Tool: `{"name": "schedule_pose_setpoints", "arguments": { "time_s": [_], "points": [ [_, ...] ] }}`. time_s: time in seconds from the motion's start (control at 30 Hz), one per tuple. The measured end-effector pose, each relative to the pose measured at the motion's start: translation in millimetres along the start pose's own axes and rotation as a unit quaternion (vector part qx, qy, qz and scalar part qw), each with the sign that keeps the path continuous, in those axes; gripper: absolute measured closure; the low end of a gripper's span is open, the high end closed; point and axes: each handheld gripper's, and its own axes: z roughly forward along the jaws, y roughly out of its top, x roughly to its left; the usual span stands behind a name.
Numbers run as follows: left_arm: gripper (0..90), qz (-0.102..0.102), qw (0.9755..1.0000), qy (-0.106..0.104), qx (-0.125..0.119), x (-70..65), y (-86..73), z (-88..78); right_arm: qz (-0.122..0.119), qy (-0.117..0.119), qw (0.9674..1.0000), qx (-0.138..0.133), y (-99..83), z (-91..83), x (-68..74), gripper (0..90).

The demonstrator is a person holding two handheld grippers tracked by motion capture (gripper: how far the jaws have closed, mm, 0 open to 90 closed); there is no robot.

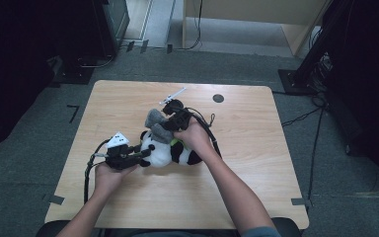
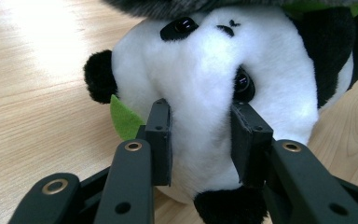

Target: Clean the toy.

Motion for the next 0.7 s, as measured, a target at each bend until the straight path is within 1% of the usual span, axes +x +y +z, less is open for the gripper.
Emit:
{"name": "schedule_pose_setpoints", "arguments": {
  "time_s": [0.03,0.07,0.1,0.13,0.17,0.2,0.27,0.33,0.4,0.47,0.63,0.67,0.7],
  "points": [
    [64.3,-0.001,1.0000,-0.001,-0.003,0.4,-0.5,0.1,0.001,-0.012,0.9999,0.003,-2.8,-2.8,-4.2,78.7],
    [64.3,0.000,1.0000,-0.003,-0.004,0.4,-0.7,0.0,0.006,-0.028,0.9995,0.014,-7.6,-5.9,-10.1,78.9],
    [64.4,0.004,1.0000,-0.002,-0.005,-0.6,-0.8,0.2,0.013,-0.019,0.9997,0.010,-12.7,-8.7,-15.5,79.0],
    [64.5,0.007,1.0000,-0.001,-0.004,-1.5,-0.7,0.4,0.023,-0.005,0.9997,0.000,-17.9,-11.9,-19.9,79.0],
    [64.7,0.007,1.0000,-0.002,-0.005,-2.2,-0.7,1.2,0.024,-0.002,0.9997,-0.002,-21.2,-14.5,-22.2,79.0],
    [64.9,0.007,1.0000,-0.002,-0.005,-2.5,-0.6,1.7,0.018,-0.003,0.9998,-0.004,-22.9,-16.9,-22.8,79.0],
    [65.1,0.006,1.0000,-0.003,-0.004,-2.5,-0.3,1.8,0.007,-0.011,0.9999,-0.005,-24.2,-20.4,-22.2,78.9],
    [65.2,0.004,1.0000,-0.004,-0.004,-2.0,-0.1,1.6,0.001,-0.013,0.9999,-0.007,-24.9,-23.1,-22.9,78.8],
    [65.3,0.005,1.0000,-0.004,-0.002,-1.5,0.2,1.3,0.001,-0.018,0.9998,-0.011,-25.9,-27.2,-24.3,78.7],
    [65.2,0.002,1.0000,-0.004,-0.003,-0.9,0.5,1.2,-0.007,-0.023,0.9995,-0.021,-28.4,-33.3,-26.5,78.6],
    [65.2,0.000,1.0000,-0.005,-0.003,0.2,1.0,0.8,-0.018,-0.035,0.9985,-0.039,-37.7,-49.0,-31.3,78.5],
    [65.2,0.000,1.0000,-0.005,-0.003,0.2,1.1,0.7,-0.019,-0.039,0.9982,-0.043,-40.7,-53.2,-33.2,78.5],
    [65.2,-0.001,1.0000,-0.005,-0.003,0.3,1.1,0.5,-0.014,-0.040,0.9982,-0.043,-42.1,-56.1,-34.9,78.5]
  ]
}}
